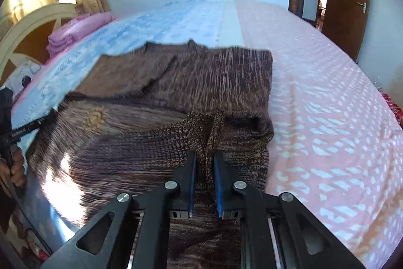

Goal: Fold small clothes
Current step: 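Lift the hem with both grippers and fold it toward the collar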

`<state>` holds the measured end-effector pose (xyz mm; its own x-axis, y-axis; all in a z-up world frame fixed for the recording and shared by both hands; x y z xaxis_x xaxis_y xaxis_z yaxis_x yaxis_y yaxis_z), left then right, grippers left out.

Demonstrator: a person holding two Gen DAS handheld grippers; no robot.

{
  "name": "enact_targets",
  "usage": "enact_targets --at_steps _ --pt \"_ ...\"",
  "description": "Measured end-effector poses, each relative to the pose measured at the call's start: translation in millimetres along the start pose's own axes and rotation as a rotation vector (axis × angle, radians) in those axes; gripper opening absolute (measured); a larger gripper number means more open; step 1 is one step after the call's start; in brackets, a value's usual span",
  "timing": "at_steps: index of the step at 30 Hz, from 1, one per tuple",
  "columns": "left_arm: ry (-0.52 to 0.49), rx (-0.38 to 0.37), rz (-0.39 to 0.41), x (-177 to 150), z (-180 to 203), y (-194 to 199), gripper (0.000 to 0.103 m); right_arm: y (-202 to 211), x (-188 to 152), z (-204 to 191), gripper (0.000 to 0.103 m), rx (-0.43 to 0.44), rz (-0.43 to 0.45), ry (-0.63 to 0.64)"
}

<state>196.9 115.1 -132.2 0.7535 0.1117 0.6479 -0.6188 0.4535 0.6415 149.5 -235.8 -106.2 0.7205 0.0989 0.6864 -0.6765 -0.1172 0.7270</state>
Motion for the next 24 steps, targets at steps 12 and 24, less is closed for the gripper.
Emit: enact_targets --at_steps 12,24 --pt "-0.005 0.008 0.137 53.8 28.9 31.1 0.01 72.9 41.9 -8.0 0.013 -0.114 0.217 -0.002" --pt "0.09 0.11 0.15 121.5 13.9 -16.3 0.01 26.5 104.9 6.1 0.013 -0.191 0.222 -0.009"
Point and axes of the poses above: each gripper's, at about its wrist camera, not at the fingertips, and y roughly against the way its jaws point, z to its right, x to its top, the point moved 1 cm from there along -y, roughly the way its jaws point, and after that the axes turned 6 degrees about y, right-handed, at the moved point
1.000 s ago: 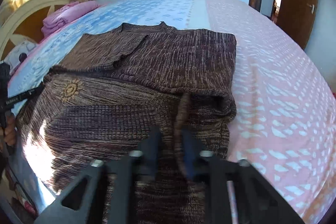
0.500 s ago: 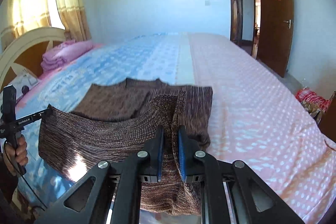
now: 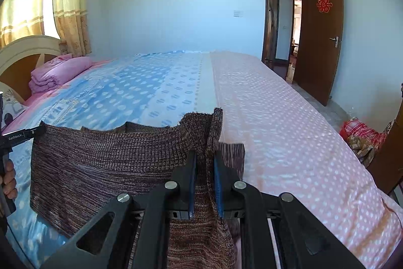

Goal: Fold small clothes
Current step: 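Lift the hem with both grippers and fold it toward the collar, then lay the folded hem down and open both grippers, lifting away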

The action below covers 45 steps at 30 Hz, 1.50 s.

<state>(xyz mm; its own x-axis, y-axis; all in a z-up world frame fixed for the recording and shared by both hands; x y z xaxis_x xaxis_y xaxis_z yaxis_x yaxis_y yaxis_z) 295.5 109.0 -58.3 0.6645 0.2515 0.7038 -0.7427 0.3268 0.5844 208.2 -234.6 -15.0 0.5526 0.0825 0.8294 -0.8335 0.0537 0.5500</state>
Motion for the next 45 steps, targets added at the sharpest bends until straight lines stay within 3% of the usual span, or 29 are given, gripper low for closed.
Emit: enact_targets --at_steps 8,15,22,26,28,30,33,36,40,45 --pt "0.004 0.016 0.029 34.8 7.1 -48.5 0.01 -59.8 22.8 6.7 0.013 -0.048 0.0 -0.007" --pt "0.047 0.067 0.007 43.9 4.5 -107.3 0.01 -127.4 22.0 17.4 0.013 -0.086 -0.033 -0.047" --pt "0.03 0.185 -0.083 23.1 1.2 -153.9 0.01 -188.8 -1.7 18.2 0.013 -0.108 -0.171 -0.033" --pt "0.018 0.226 -0.103 21.5 1.9 -158.4 0.016 -197.5 -3.6 23.8 0.023 -0.078 -0.218 -0.05" --pt "0.024 0.237 -0.142 21.5 -0.5 -165.6 0.028 -193.6 -4.6 35.4 0.029 -0.051 -0.221 -0.113" --pt "0.061 0.195 -0.142 22.9 -7.6 -158.9 0.028 -177.8 -7.3 51.1 0.029 -0.054 -0.18 -0.208" --pt "0.076 0.175 -0.098 22.9 -15.1 -131.9 0.029 -119.9 -17.4 70.8 0.029 -0.109 -0.088 -0.303" --pt "0.025 0.194 -0.043 12.0 -13.3 -92.6 0.046 -71.6 -33.6 67.2 0.029 -0.101 -0.08 -0.253" --pt "-0.052 0.145 -0.088 -25.6 7.4 -59.9 0.047 -40.1 -61.2 34.0 0.029 -0.036 -0.141 -0.161" --pt "-0.133 0.144 -0.103 -74.6 28.6 -28.5 0.052 -25.5 -88.5 15.5 0.029 -0.076 -0.196 -0.158"
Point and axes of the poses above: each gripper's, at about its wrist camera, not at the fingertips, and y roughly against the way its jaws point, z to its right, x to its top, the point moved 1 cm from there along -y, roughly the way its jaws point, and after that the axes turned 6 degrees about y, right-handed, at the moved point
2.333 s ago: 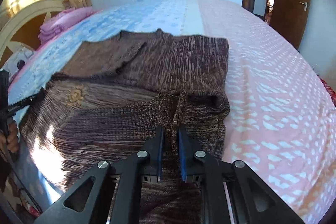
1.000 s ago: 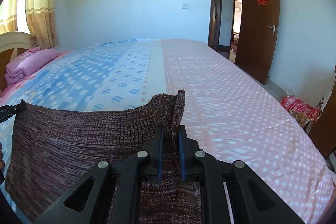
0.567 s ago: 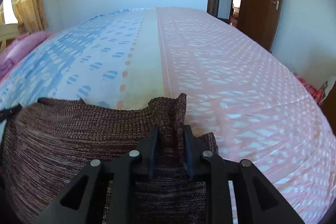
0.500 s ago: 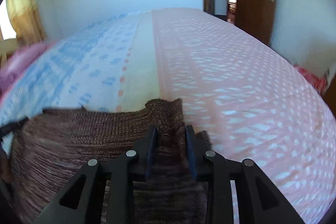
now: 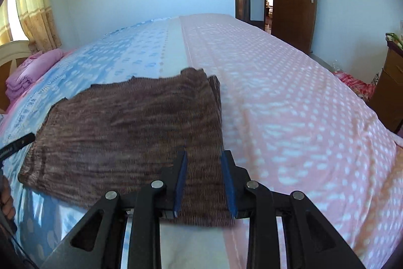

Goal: Fold small clothes
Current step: 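Lay the folded hem down and open both grippers, lifting away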

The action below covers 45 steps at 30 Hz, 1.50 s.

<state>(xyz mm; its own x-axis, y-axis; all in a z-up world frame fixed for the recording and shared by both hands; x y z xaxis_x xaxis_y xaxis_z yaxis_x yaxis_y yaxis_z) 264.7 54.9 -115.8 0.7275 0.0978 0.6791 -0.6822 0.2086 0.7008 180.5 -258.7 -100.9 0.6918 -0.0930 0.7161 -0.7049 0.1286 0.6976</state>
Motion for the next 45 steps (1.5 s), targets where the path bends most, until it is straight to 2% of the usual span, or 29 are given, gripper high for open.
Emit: enact_targets --at_steps 2,3,5,7,8,9,10,12,14,15,16,18,20,23,24,25,26,27,29,32,35,36,37,38,39,43,45 --pt "0.01 -0.003 -0.006 -14.3 -1.6 8.7 0.059 0.9 -6.6 5.5 0.032 0.004 -0.017 -0.021" --pt "0.015 -0.006 -0.004 -18.2 -3.1 12.0 0.063 1.8 -8.9 8.5 0.041 0.012 -0.022 -0.035" --pt "0.023 0.016 0.016 -25.1 -10.4 17.7 0.066 0.2 -14.3 9.0 0.053 0.022 -0.041 -0.043" --pt "0.053 0.058 0.024 -26.7 -19.9 20.5 0.066 -2.9 -16.5 5.5 0.053 0.025 -0.047 -0.024" --pt "0.077 0.055 0.022 -26.3 -25.0 20.6 0.066 -2.0 -18.6 3.1 0.046 0.031 -0.04 -0.014" --pt "0.102 0.044 0.016 -26.0 -30.8 20.3 0.066 -0.3 -20.3 -0.8 0.015 0.032 -0.027 0.0" --pt "0.127 0.033 0.003 -25.9 -35.8 18.7 0.066 -1.0 -21.6 -4.7 0.001 0.036 -0.032 0.015" --pt "0.154 0.02 -0.028 -27.9 -42.5 14.1 0.066 -3.9 -24.2 -11.7 0.0 0.046 -0.048 0.018" --pt "0.166 0.002 -0.056 -34.0 -44.3 10.6 0.055 5.7 -28.3 -17.6 0.0 0.055 -0.038 0.03" --pt "0.165 -0.007 -0.068 -37.6 -44.9 9.6 0.036 11.5 -30.0 -20.0 0.0 0.049 -0.027 0.045" --pt "0.156 0.011 -0.07 -40.4 -45.4 7.8 0.028 17.3 -33.6 -22.4 0.0 0.03 -0.019 0.069" --pt "0.15 0.006 -0.051 -43.1 -46.7 10.8 0.027 19.8 -43.2 -20.8 0.0 -0.022 -0.031 0.094" --pt "0.154 0.003 -0.054 -44.0 -47.9 11.8 0.027 13.3 -55.5 -8.7 0.0 -0.033 -0.082 0.056" --pt "0.151 0.002 -0.053 -45.3 -49.9 15.7 0.033 24.5 -60.9 20.5 0.0 0.081 -0.043 -0.123" --pt "0.155 -0.012 -0.055 -46.2 -51.1 17.0 0.042 28.6 -58.0 25.9 0.002 0.105 -0.024 -0.16" --pt "0.165 -0.035 -0.054 -46.7 -52.8 18.5 0.056 33.6 -54.3 30.7 0.004 0.123 -0.002 -0.19" --pt "0.177 -0.053 -0.049 -46.6 -54.7 19.9 0.063 38.3 -50.3 33.2 0.014 0.136 0.024 -0.202" --pt "0.191 -0.059 -0.034 -45.7 -56.1 21.9 0.069 40.1 -46.3 32.9 0.038 0.137 0.037 -0.198" --pt "0.198 -0.049 -0.016 -42.0 -57.3 22.3 0.07 39.9 -37.9 29.7 0.063 0.102 0.048 -0.171" --pt "0.227 -0.04 -0.033 -35.4 -60.6 12.3 0.07 29.3 -28.1 24.5 0.063 0.086 0.048 -0.133" --pt "0.228 -0.029 -0.037 -33.6 -59.6 4.4 0.068 -6.0 -17.9 12.6 0.063 0.066 -0.028 -0.081" --pt "0.217 -0.023 -0.035 -33.7 -57.5 4.1 0.066 -13.6 -18.1 8.8 0.044 0.069 -0.039 -0.066" --pt "0.207 -0.019 -0.031 -34.0 -56.1 3.9 0.055 -18.0 -21.0 5.0 0.025 0.06 -0.048 -0.044" --pt "0.2 -0.026 -0.032 -34.9 -55.9 3.3 0.042 -21.7 -22.8 -3.3 0.014 0.002 -0.059 0.007" --pt "0.198 -0.043 -0.041 -36.2 -56.2 2.6 0.016 -20.0 -23.3 -6.4 0.009 -0.015 -0.047 0.034" --pt "0.197 -0.095 -0.022 -37.9 -57.6 6.5 0.01 7.4 -22.6 -10.4 0.006 0.007 0.017 0.066" --pt "0.187 -0.109 -0.005 -38.8 -56.4 10.9 0.009 15.9 -26.2 -10.3 0.005 -0.015 0.016 0.11"
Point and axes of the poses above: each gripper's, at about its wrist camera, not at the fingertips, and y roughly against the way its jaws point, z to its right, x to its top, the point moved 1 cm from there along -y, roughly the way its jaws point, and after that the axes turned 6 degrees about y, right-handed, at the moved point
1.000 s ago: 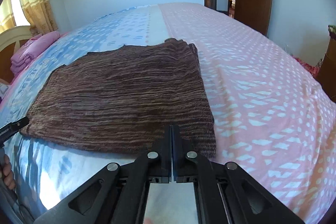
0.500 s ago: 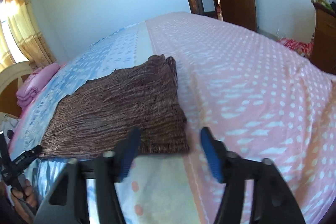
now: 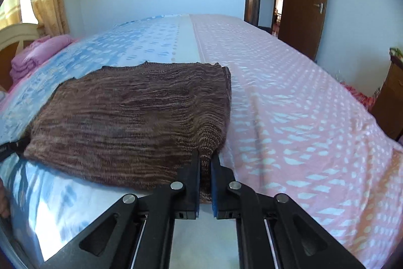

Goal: Fold small clothes
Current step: 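Lay the folded hem down and open both grippers, lifting away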

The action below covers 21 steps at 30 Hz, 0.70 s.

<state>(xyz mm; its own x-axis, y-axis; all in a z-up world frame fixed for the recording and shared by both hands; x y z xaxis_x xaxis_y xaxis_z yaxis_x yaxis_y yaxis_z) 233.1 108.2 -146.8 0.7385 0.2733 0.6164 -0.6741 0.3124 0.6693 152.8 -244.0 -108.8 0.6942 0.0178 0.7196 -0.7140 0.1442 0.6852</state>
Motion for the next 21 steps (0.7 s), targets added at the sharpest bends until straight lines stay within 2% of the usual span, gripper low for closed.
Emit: enact_targets --at_steps 2,4,8,10,11,12,14,16,17,19,21 --pt "-0.001 0.006 0.012 -1.1 -1.4 4.3 0.009 -4.9 -11.8 4.1 0.005 -0.043 -0.045 0.032" --pt "0.015 0.028 -0.008 -3.3 -6.9 2.9 0.009 -15.4 -23.7 14.0 0.005 -0.028 -0.081 -0.006" --pt "0.023 0.077 -0.007 -2.8 -13.6 3.8 0.012 -17.6 -18.9 17.7 0.006 -0.041 -0.062 -0.029" --pt "0.031 0.075 -0.013 -2.6 -16.0 3.1 0.016 -19.7 -20.8 18.1 0.007 -0.031 -0.049 -0.053" --pt "0.03 0.077 -0.016 -2.7 -16.2 3.3 0.016 -19.5 -21.1 23.8 0.016 -0.009 -0.046 -0.087" --pt "0.019 0.084 -0.016 -2.6 -14.3 3.6 0.017 -21.8 -19.9 26.1 0.031 -0.001 -0.048 -0.117" --pt "-0.029 0.131 -0.016 -3.5 -6.9 5.6 0.02 -16.5 -22.6 44.5 0.045 0.053 -0.04 -0.236" --pt "-0.081 0.192 -0.009 -5.5 -0.5 10.0 0.035 -1.4 -26.1 58.4 0.045 0.069 0.019 -0.342" --pt "-0.103 0.225 -0.003 -7.1 2.3 12.9 0.039 10.1 -26.2 64.0 0.045 0.022 0.06 -0.359" --pt "-0.128 0.268 0.011 -8.3 7.0 18.9 0.05 24.3 -21.5 59.3 0.045 -0.05 0.096 -0.308" --pt "-0.139 0.285 0.021 -7.0 9.6 21.1 0.052 32.0 -13.6 43.0 0.045 -0.038 0.11 -0.24"
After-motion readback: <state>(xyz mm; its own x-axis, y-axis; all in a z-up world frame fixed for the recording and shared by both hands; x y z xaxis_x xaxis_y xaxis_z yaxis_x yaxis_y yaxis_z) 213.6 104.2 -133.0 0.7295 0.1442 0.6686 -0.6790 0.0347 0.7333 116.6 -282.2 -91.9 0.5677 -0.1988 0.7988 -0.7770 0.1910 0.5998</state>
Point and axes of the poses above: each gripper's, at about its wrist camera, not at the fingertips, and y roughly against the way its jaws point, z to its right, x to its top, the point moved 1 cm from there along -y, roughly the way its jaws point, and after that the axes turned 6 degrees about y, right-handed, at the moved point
